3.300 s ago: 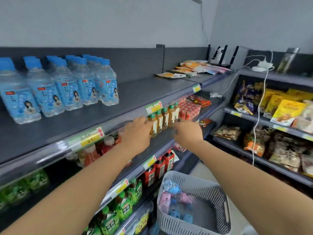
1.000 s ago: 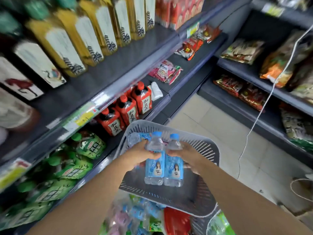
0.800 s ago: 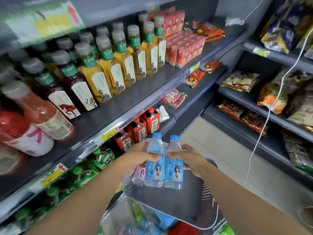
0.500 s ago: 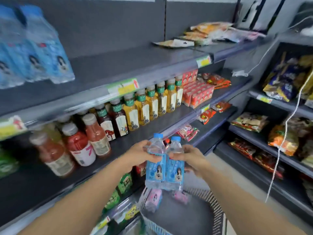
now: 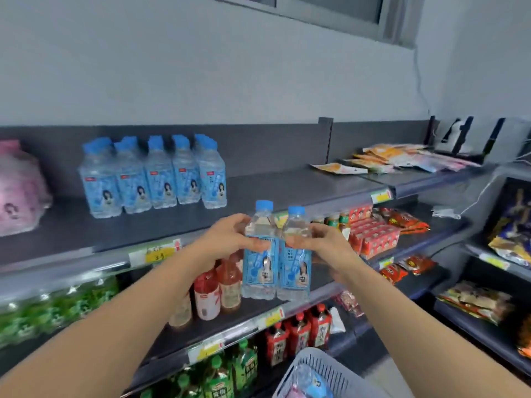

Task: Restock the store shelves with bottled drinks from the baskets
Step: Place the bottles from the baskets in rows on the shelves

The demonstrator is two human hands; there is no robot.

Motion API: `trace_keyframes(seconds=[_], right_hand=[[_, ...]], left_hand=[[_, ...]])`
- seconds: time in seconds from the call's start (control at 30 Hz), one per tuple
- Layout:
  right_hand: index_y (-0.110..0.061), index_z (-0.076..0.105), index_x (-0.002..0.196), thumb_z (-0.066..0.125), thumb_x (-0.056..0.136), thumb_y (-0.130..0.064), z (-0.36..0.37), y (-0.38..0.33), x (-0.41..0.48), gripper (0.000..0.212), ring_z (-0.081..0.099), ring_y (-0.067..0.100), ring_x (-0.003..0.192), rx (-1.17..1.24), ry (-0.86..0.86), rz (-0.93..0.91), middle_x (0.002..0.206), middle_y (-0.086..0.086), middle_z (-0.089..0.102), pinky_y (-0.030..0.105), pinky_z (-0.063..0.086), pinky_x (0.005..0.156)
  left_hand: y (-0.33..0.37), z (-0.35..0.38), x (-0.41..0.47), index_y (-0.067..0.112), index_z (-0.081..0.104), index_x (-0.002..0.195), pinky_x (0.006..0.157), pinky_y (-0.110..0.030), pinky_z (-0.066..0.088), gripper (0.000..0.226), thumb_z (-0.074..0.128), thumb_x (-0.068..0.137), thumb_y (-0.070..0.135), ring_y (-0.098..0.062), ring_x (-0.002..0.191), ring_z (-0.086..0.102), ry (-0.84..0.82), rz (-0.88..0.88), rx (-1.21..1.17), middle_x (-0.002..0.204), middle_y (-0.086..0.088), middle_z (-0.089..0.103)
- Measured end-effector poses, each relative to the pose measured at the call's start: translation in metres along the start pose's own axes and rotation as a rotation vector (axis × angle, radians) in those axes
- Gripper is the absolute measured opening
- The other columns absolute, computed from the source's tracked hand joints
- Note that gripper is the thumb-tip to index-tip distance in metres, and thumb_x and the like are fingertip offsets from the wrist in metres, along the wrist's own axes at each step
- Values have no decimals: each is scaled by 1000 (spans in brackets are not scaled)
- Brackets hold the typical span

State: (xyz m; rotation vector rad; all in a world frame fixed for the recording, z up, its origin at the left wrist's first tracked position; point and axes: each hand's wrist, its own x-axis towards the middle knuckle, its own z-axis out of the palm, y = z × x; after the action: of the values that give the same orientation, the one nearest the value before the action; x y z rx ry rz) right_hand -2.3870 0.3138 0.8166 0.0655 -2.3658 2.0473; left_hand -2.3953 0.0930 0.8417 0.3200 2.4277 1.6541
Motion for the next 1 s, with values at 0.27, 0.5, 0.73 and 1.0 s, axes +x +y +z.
trace_keyframes(seconds=[0.27, 0.5, 0.73, 1.0], right_hand=[[-15, 71, 95, 86, 67, -19, 56, -68, 8, 33, 73, 13, 79, 32, -31, -191, 94, 3, 75, 23, 53, 60], [-19, 72, 93, 87, 66, -23, 98, -103, 29, 31, 71, 9, 81, 17, -25, -270, 90, -4, 75, 18, 48, 60], [-22, 70, 96, 87, 67, -18, 121, -112, 56, 34, 71, 10, 89, 0, -45, -273, 94, -6, 75, 28, 56, 77], [-19, 69, 104, 85, 68, -14, 126, -115, 77, 39, 71, 3, 82, -35, -86, -276, 94, -9, 75, 20, 54, 69]], left_hand=[[33, -78, -27, 23, 48, 133, 72, -35, 54, 89, 90, 56, 39, -25, 90, 67, 152, 73, 83, 115, -7, 66], [41, -126, -25, 25, 48, 126, 69, -31, 49, 65, 83, 71, 25, -24, 98, 64, 330, 101, 52, 112, -4, 65], [27, -161, 9, 23, 48, 128, 83, -40, 53, 70, 85, 68, 22, -20, 96, 63, 516, 134, 116, 109, -2, 64], [1, -166, 53, 19, 43, 133, 92, -46, 51, 79, 86, 68, 25, -25, 104, 60, 624, 93, 189, 122, -6, 59]])
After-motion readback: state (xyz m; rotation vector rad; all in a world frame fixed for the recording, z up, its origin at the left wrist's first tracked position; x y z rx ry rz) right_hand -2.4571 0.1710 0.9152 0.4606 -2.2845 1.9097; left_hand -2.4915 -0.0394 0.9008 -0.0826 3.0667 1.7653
